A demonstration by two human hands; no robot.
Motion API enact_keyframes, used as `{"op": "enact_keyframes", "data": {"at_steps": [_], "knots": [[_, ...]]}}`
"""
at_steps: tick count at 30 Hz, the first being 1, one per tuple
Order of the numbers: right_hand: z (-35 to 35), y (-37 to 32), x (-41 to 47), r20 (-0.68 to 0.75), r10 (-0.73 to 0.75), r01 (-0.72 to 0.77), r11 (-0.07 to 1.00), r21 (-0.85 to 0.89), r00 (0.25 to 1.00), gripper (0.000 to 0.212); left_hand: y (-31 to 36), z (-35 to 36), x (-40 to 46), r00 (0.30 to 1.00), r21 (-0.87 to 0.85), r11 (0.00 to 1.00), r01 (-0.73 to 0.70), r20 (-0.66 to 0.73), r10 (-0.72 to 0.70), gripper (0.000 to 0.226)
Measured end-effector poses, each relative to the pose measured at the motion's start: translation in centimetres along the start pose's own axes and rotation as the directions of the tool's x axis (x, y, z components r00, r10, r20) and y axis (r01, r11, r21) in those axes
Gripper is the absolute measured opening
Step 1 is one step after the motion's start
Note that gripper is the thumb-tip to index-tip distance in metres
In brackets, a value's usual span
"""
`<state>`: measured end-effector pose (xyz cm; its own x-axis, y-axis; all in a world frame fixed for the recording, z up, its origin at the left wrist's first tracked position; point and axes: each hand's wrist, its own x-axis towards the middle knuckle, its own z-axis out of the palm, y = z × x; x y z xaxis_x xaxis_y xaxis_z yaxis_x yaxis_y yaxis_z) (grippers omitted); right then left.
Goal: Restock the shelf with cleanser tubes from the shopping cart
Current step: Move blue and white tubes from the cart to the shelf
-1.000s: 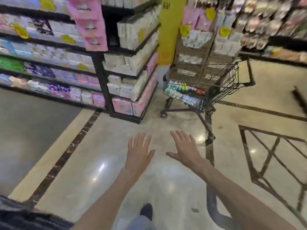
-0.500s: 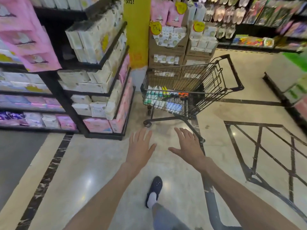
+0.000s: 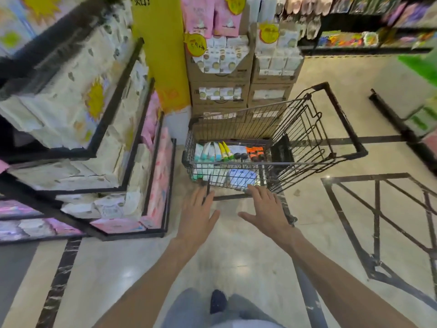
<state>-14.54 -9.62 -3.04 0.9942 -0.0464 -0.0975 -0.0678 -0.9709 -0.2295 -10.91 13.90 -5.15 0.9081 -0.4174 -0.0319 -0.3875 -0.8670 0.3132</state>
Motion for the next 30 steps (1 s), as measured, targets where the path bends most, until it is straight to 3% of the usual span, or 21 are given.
{"op": "enact_keyframes", "data": {"at_steps": [11, 22, 30], "knots": [[0.3, 4.5, 19.1, 0.016, 0.118, -0.118, 0.993, 0.007, 0.993, 0.095, -3.6, 1.8, 21.0, 0.996, -0.067, 0.997, -0.037, 0.078, 0.042, 0.062], [3.3, 10.4, 34.7, 0.225, 0.255, -0.268, 0.963, 0.028, 0.94, 0.094, -6.5, 7.1, 38.5, 0.947, -0.138, 0.99, -0.009, 0.318, 0.053, 0.06], [9.3, 15.9, 40.5, 0.38, 0.318, -0.373, 0.925, 0.077, 0.868, 0.086, -4.8, 16.0, 45.2, 0.861, -0.222, 0.961, 0.166, 0.507, -0.031, 0.058]]}}
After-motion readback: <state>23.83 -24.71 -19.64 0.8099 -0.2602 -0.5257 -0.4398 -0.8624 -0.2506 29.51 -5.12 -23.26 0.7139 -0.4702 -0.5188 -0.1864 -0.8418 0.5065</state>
